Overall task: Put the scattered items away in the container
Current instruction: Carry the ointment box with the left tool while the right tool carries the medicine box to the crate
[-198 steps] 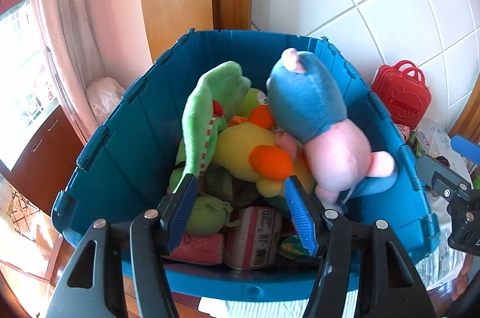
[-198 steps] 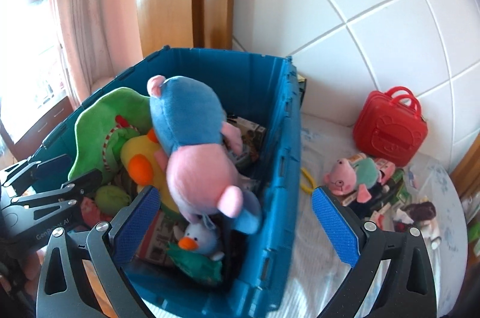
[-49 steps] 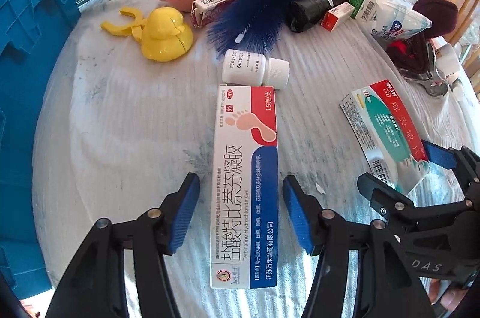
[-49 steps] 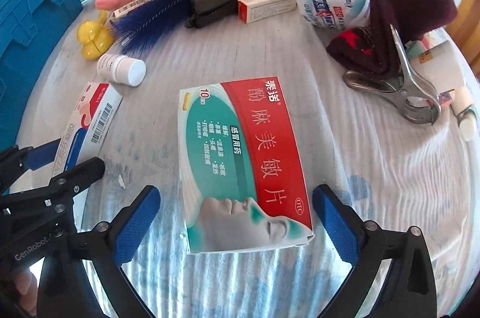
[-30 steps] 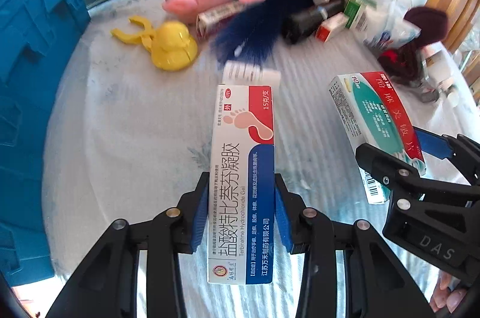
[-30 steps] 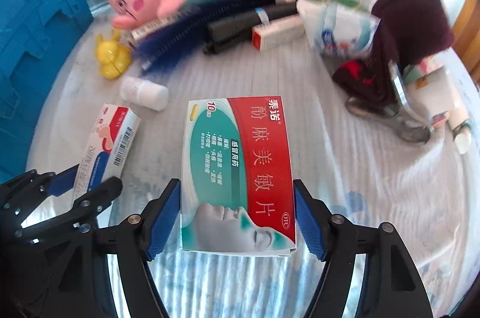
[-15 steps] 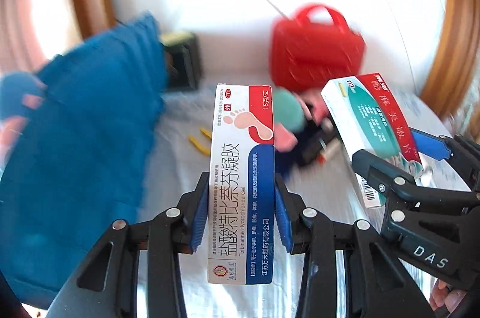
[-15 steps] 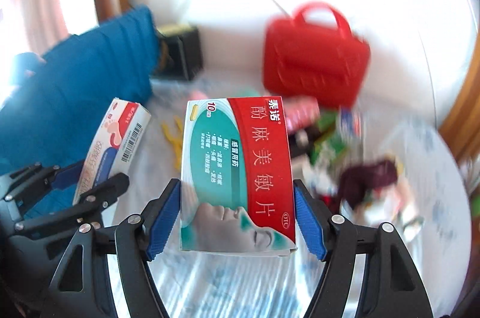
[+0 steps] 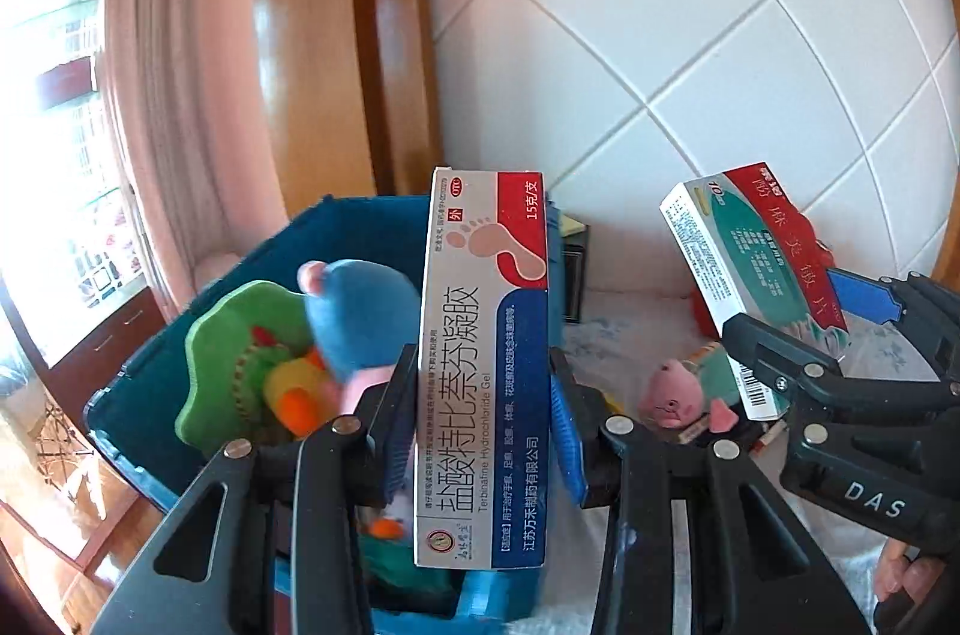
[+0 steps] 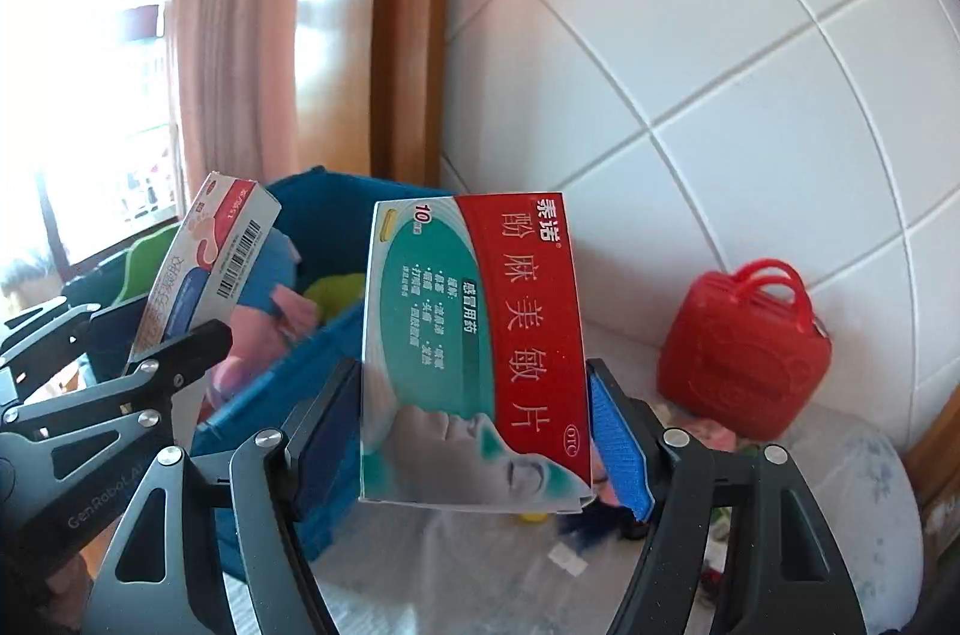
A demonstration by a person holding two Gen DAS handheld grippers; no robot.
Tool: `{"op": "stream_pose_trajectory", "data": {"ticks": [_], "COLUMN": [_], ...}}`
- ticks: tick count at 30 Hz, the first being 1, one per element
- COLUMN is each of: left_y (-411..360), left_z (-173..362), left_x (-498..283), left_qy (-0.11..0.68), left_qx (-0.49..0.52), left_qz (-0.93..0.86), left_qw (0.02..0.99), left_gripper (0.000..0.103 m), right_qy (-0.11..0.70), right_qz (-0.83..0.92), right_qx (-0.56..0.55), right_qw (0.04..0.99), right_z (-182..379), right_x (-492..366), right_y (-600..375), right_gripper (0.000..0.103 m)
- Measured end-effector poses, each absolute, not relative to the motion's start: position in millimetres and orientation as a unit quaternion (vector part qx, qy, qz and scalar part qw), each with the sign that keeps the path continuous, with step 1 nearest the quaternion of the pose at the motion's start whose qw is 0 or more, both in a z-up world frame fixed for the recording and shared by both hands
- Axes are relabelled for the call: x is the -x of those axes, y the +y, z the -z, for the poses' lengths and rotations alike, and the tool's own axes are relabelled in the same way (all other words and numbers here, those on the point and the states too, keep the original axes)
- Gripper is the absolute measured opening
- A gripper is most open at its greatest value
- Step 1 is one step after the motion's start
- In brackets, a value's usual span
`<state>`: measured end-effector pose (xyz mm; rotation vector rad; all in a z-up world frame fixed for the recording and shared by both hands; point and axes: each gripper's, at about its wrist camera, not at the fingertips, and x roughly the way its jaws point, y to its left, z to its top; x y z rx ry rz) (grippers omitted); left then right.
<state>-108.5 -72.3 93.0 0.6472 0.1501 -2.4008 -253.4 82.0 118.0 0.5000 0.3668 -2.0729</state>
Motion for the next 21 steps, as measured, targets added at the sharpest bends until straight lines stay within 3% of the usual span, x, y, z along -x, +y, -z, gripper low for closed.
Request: {"op": "stream_pose_trajectory", "data": {"ticks": [5, 10, 21], "left_y": [-165.4, -245.8, -315.0], "left_z": [-93.9, -60.2, -7.7], "left_x": [69.2, 57.9, 61.6], "left_qy": [0.058, 0.077, 0.119], "left_qx": [-0.293, -0.367, -0.454], "left_qz": [0.892, 0.866, 0.842], "left_qw": [0.34, 0.33, 0.267], "left_gripper": [0.039, 0.039, 0.039], "right_qy": [0.167, 0.183, 0.246], "right_qz": [0.821, 0.795, 0.759], "right_qx": [-0.216, -0.26, -0.344], "right_qw": [0.502, 0.516, 0.495], "right_z": [-127.2, -110.7, -43.1], "right_x": [206.0, 168.6, 132.6], "right_y": [-6.1, -88.2, -160.6], "right_gripper": [0.073, 0.073, 0.072]}}
